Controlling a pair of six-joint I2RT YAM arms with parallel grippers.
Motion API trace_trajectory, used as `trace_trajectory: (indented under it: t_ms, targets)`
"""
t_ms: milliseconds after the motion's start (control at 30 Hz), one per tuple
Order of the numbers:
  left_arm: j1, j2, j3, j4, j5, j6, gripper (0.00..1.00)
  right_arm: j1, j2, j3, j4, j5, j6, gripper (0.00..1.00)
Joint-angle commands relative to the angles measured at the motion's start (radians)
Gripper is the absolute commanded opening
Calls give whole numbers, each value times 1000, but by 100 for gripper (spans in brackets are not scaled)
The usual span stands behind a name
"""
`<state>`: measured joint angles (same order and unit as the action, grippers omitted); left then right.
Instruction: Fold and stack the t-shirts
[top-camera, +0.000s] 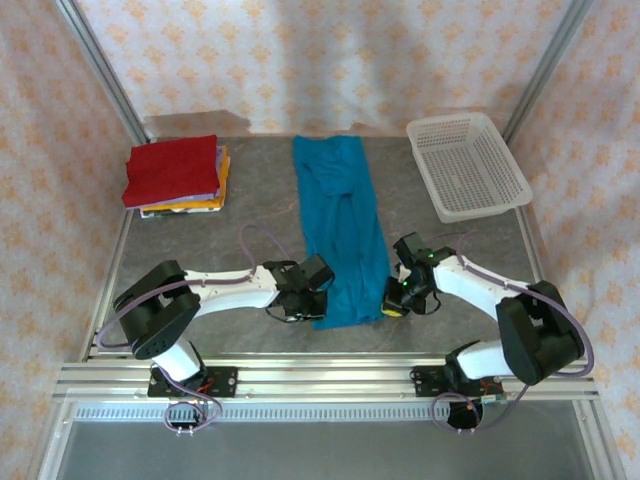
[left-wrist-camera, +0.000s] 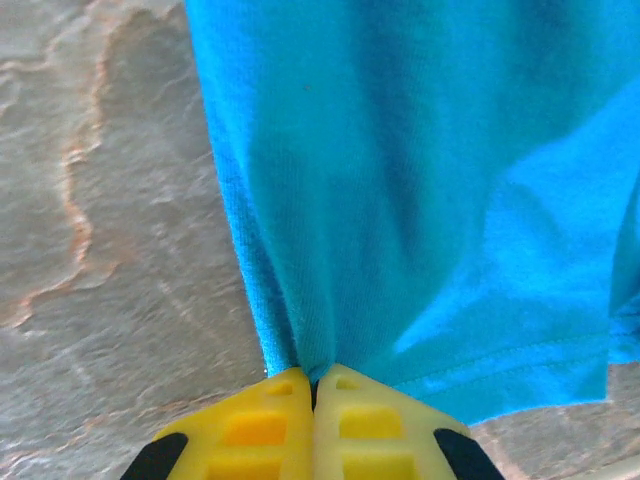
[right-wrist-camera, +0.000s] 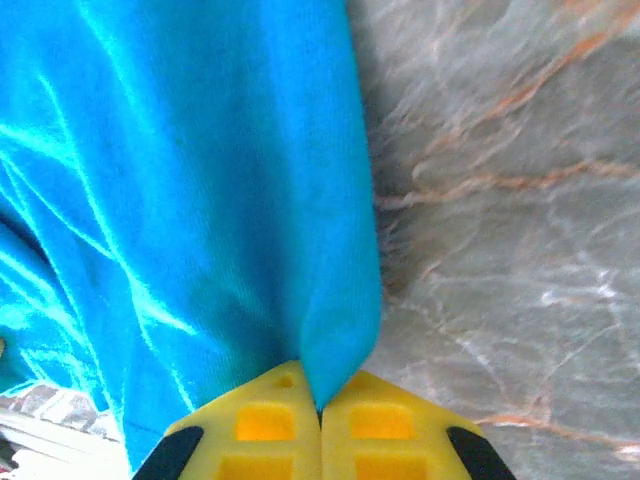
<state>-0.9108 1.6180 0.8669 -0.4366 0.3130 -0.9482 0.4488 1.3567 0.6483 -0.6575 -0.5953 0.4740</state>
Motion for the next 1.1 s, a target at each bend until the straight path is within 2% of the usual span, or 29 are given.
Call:
trace_trajectory:
  t_ms: [0,100,233,400,533,700,867,1067]
  targets:
    - [-28,-35,13,-155,-64,15,0,59,-21,-33,-59,-39,34,1]
    - [-55,-62,-16,-174,-59,-11,0,114,-46,-51,-88,-36,64,0]
    - [-89,-129,-49,-140,-24,-66,0,140,-123,-57,-101,-84,112,0]
    - [-65,-216,15,-180,-41,-67,0,139,-201,40,-159,-38,124,0]
    - [53,-221,101,-178,-11,-3,0,92,-141,160,-152,47,102,0]
    - [211,-106,293,-289,-34,185,0,-29,-3,337,-97,73,41,0]
    - [348,-2,379,-230,2,272,0,-80,182,547,-122,81,-61,0]
    - [481,86,434,-122,40,301,0,-113,365,740,-149,86,-146,0]
